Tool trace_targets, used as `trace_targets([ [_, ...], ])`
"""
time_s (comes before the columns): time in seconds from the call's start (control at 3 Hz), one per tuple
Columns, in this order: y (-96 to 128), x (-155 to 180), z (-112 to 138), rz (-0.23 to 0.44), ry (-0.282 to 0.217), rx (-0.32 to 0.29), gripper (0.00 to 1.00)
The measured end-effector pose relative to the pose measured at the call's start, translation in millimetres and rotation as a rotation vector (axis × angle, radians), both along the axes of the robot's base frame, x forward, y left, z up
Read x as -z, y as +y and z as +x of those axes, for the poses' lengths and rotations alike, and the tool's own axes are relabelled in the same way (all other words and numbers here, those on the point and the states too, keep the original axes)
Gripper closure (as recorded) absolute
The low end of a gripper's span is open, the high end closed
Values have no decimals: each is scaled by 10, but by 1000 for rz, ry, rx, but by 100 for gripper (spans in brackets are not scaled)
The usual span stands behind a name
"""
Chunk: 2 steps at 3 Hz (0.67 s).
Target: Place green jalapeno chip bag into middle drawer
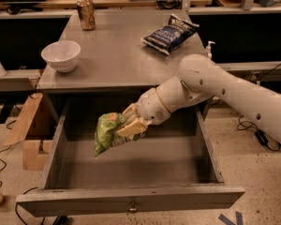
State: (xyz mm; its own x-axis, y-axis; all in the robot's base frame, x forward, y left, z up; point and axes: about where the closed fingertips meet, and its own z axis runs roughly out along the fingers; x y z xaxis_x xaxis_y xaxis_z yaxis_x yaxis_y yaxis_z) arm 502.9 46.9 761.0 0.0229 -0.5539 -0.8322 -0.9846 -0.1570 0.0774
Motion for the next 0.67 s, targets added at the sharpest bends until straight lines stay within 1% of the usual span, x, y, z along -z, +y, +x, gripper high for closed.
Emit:
trace_targets([
  [0.33,17,5,-9,0,1,-4,15],
  [0.67,33,9,-16,0,3,-8,0],
])
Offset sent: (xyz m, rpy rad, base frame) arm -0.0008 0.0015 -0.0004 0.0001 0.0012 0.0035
